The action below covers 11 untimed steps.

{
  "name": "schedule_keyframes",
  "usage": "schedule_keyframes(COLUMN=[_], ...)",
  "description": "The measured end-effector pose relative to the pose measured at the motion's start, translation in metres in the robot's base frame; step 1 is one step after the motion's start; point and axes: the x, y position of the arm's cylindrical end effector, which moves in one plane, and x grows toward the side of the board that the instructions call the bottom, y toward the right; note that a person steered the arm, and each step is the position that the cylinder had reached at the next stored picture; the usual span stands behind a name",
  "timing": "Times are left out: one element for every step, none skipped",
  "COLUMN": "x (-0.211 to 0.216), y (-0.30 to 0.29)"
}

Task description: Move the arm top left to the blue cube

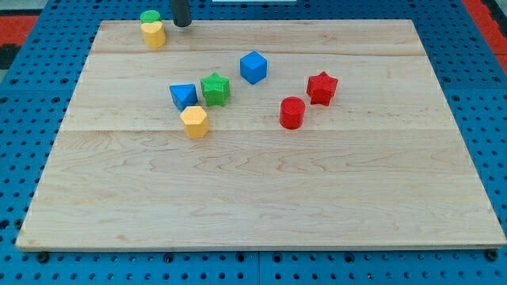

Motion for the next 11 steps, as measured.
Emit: schedule_keyframes(x=[0.002, 0.021, 0.031, 0.027, -0.001, -0.002, -0.001, -0.002, -0.002, -0.001, -0.001], y=[0.0, 0.0, 0.0, 0.026, 0.028, 0.025, 0.02, 0.015, 0.013, 0.013, 0.013])
